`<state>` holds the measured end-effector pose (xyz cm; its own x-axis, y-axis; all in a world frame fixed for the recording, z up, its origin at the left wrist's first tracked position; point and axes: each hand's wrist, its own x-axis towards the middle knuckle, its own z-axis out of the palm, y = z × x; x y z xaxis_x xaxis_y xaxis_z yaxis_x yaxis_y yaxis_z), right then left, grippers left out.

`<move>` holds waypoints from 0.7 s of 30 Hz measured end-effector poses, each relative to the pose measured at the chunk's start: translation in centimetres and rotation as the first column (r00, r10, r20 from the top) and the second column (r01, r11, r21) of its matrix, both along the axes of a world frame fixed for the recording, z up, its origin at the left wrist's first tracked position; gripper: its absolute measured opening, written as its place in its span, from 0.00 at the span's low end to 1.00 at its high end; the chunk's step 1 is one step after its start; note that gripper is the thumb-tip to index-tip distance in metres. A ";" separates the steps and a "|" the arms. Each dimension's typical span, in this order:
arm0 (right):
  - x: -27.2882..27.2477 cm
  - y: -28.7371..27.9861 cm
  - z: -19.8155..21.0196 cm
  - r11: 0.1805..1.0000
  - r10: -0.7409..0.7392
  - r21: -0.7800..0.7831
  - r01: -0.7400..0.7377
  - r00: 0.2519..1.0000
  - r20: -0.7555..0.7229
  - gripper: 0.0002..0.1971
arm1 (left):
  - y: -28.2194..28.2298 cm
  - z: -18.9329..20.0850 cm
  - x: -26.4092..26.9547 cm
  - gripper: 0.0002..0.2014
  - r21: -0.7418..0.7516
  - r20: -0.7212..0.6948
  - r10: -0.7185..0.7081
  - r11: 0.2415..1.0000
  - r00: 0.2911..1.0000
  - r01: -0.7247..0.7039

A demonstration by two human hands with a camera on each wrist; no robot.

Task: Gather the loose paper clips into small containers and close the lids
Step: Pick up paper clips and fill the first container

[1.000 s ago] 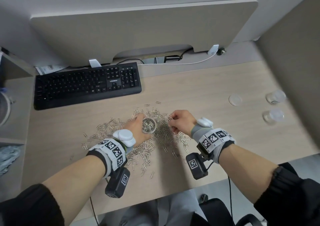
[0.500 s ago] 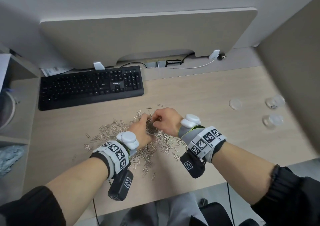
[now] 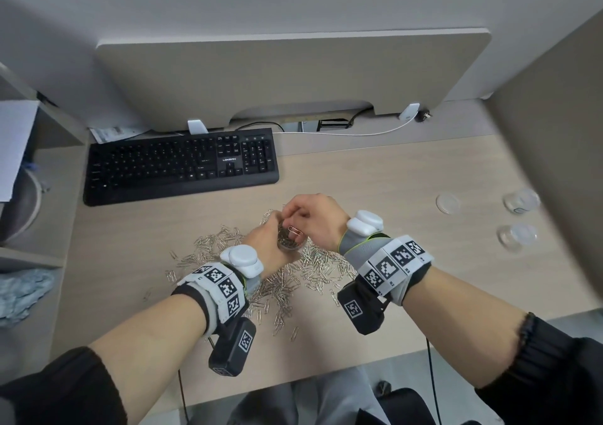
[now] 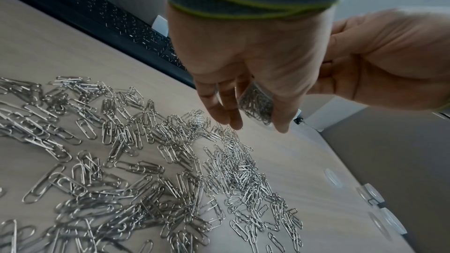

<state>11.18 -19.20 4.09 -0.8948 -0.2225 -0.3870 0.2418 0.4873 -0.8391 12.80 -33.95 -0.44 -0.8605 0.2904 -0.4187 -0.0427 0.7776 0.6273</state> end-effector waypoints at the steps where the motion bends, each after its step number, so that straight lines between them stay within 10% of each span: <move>1: 0.0 -0.1 0.2 1.000 -0.001 -0.004 0.001 1.000 -0.004 0.12 | -0.1 0.1 0.0 0.31 0.002 0.002 0.002 1.000 1.000 -0.002; 13: -0.8 0.0 0.4 0.996 -0.060 -0.075 0.056 0.997 -0.055 0.14 | -1.4 0.4 -0.3 0.33 0.020 -0.016 0.001 1.000 1.000 -0.001; 21: -1.3 1.1 -2.3 0.924 0.086 0.379 -0.048 0.993 -0.084 0.17 | -1.5 0.2 -0.5 0.35 0.062 -0.050 0.022 0.998 0.998 -0.019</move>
<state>9.90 -18.14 1.78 -0.9204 -0.1382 -0.3658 0.1242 0.7837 -0.6086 12.32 -35.50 -0.24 -0.8863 0.2962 -0.3559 -0.0254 0.7365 0.6760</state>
